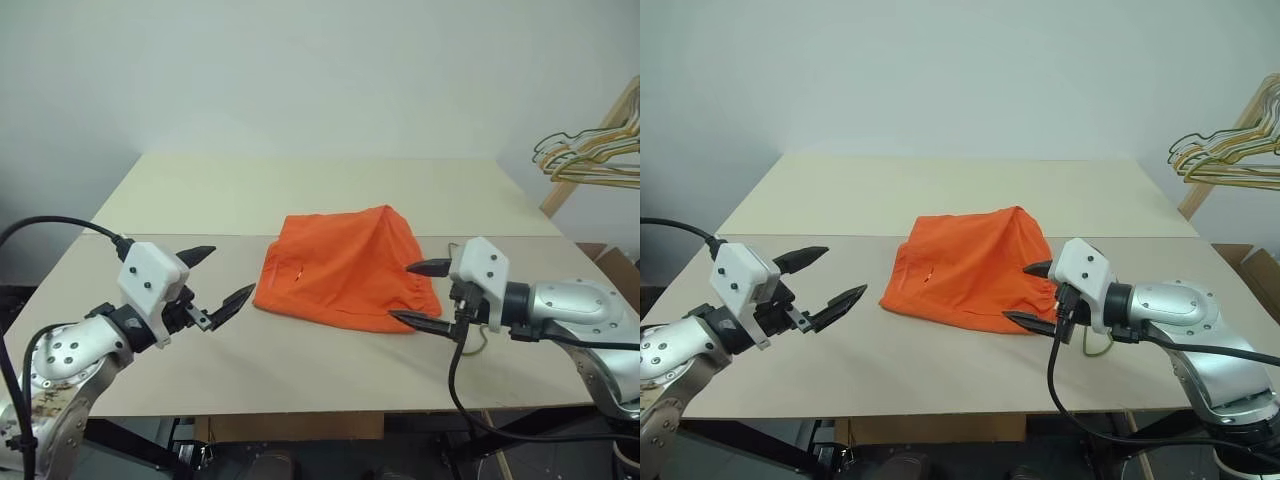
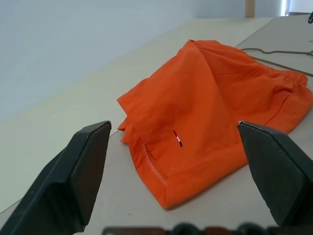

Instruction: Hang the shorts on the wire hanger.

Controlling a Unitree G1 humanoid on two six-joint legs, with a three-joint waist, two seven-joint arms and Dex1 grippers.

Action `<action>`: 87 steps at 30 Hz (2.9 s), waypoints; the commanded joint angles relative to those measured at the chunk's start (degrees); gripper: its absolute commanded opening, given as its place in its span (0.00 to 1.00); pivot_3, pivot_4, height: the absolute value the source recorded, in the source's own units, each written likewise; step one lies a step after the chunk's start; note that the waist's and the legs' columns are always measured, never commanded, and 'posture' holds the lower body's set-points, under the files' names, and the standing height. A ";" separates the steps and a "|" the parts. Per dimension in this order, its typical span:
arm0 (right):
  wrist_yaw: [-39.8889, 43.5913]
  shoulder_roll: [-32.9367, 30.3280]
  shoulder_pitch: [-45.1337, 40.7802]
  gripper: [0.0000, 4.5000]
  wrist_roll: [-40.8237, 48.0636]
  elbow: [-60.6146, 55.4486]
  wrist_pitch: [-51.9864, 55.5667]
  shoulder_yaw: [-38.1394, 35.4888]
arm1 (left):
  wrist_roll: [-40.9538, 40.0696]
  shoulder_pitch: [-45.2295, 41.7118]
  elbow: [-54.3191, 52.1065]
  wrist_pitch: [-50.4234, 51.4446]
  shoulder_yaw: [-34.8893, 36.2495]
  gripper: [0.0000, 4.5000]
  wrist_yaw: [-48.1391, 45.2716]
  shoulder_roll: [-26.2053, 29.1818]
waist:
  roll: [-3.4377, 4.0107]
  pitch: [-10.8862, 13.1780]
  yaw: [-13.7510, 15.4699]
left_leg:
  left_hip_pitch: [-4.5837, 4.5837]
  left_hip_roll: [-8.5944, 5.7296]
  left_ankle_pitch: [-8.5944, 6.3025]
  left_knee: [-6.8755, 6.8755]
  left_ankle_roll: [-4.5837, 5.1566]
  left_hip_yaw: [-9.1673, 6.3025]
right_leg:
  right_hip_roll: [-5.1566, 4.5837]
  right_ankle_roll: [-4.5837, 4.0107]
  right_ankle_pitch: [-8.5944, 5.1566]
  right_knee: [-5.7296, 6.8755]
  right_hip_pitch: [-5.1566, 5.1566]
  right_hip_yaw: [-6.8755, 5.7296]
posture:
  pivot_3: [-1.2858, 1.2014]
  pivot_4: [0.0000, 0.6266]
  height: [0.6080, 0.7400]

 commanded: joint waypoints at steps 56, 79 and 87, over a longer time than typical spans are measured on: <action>-9.49 2.63 -8.84 0.01 -63.60 27.30 -34.81 27.37 | 5.85 -1.29 1.20 -3.88 -7.62 1.00 -2.38 3.18 | 0.03 0.01 -3.15 | 0.11 -0.07 0.24 0.00 -0.40 0.02 | 0.13 0.01 -0.03 0.10 0.04 0.05 | 0.59 0.00 1.00; -8.27 5.28 -6.90 0.00 -61.38 22.18 -34.60 23.80 | 56.53 -30.54 61.61 -48.16 -43.53 0.40 -0.80 -3.88 | 0.34 -0.09 -3.65 | 0.10 -0.06 0.26 -0.02 -0.40 0.78 | 0.20 0.01 -0.02 0.15 -0.03 0.03 | 0.56 0.00 1.00; -7.08 5.06 -6.05 0.00 -58.76 20.16 -34.86 22.23 | 53.60 -28.19 60.14 -52.73 -39.78 0.00 -3.58 0.40 | 0.33 -0.09 -5.16 | 0.07 -0.01 0.23 0.00 -0.33 0.72 | 0.19 0.01 -0.02 0.18 -0.13 0.10 | 0.56 0.00 1.00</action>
